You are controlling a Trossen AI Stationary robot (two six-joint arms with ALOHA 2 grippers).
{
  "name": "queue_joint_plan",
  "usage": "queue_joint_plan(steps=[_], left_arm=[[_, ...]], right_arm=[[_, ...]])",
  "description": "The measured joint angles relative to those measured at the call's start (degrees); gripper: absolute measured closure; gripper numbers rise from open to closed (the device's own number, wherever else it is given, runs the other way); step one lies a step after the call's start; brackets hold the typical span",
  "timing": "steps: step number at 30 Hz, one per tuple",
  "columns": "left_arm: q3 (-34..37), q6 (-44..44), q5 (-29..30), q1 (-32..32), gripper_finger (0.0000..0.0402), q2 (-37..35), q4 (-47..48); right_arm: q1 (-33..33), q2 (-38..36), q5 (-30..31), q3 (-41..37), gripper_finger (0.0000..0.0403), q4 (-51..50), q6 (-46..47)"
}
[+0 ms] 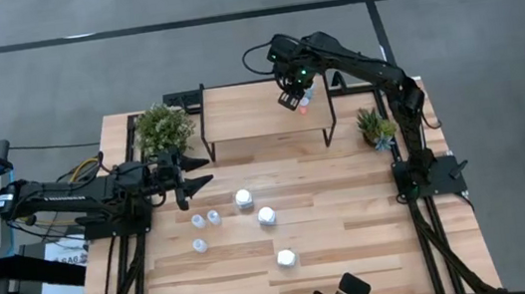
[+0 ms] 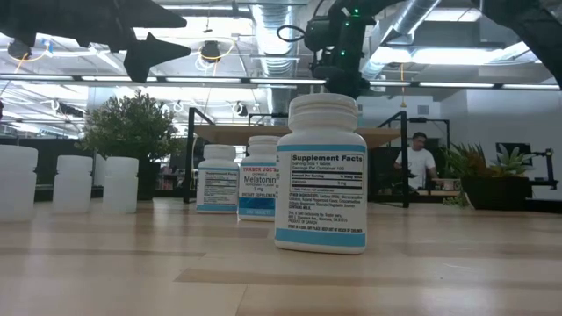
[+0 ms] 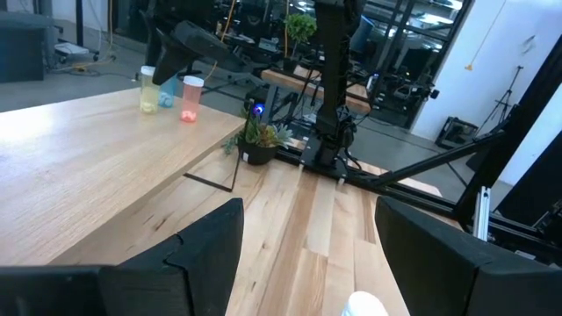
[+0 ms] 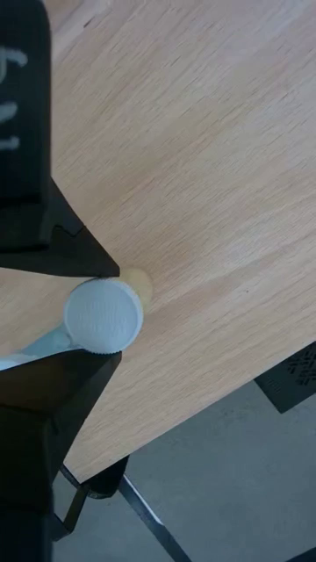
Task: Pick and place medicine bottles onto shelf by color
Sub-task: Put the yellow pill bottle on the shelf, then put the white pill bottle on the shelf
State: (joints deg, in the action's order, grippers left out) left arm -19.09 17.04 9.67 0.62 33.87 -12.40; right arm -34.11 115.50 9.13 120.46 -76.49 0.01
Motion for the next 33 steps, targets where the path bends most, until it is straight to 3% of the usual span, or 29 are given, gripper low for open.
queue_joint_plan(steps=[13, 25, 33], left_arm=[[0.0, 0.0, 0.0, 0.0, 0.0156, 0.0, 0.0], [0.0, 0.0, 0.0, 0.0, 0.0156, 0.0, 0.0], [0.0, 0.0, 0.0, 0.0, 0.0156, 0.0, 0.0]], right_arm=[[0.0, 0.0, 0.0, 0.0, 0.0239, -1.0, -0.5], [0.0, 0.0, -0.2, 0.0, 0.0162, -1.1, -0.6], [-0.2, 0.0, -0.2, 1.8, 0.0154, -1.1, -0.9]])
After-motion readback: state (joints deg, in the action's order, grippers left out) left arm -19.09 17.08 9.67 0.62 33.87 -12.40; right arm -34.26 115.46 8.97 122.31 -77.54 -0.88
